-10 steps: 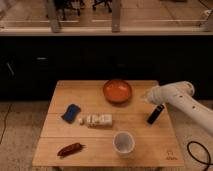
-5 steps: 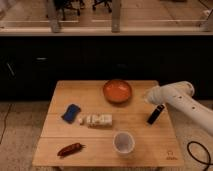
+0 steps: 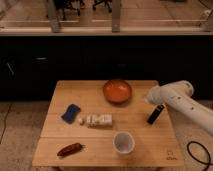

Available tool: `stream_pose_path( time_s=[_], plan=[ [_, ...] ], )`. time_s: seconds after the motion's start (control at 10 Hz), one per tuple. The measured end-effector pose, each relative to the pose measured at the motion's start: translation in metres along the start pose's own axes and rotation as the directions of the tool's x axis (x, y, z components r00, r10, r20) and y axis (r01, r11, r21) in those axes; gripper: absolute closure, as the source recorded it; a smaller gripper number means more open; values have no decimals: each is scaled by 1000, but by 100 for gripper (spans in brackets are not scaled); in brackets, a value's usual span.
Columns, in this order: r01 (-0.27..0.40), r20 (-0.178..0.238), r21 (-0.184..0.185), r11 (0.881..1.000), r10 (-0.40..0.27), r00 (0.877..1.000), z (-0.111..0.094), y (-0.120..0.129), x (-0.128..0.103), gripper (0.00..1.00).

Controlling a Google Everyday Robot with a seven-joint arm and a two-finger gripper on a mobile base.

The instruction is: Knock the eraser over

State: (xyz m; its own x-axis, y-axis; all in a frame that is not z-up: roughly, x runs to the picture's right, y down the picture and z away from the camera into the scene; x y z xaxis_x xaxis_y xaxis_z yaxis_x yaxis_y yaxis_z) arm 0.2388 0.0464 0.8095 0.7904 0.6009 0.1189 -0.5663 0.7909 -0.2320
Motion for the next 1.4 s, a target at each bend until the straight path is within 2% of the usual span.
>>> stream_pose_path(
  time_s=[0.6, 0.9, 1.1, 1.4],
  plan=[
    [-97, -60, 9, 995, 98, 993, -13, -16, 33, 100],
    [-147, -65, -9, 989, 146, 987, -19, -15, 43, 100],
    [-186, -65, -37, 982, 184, 981, -23, -15, 50, 100],
    [-185, -50, -46, 982, 183, 982, -22, -14, 44, 100]
  ],
)
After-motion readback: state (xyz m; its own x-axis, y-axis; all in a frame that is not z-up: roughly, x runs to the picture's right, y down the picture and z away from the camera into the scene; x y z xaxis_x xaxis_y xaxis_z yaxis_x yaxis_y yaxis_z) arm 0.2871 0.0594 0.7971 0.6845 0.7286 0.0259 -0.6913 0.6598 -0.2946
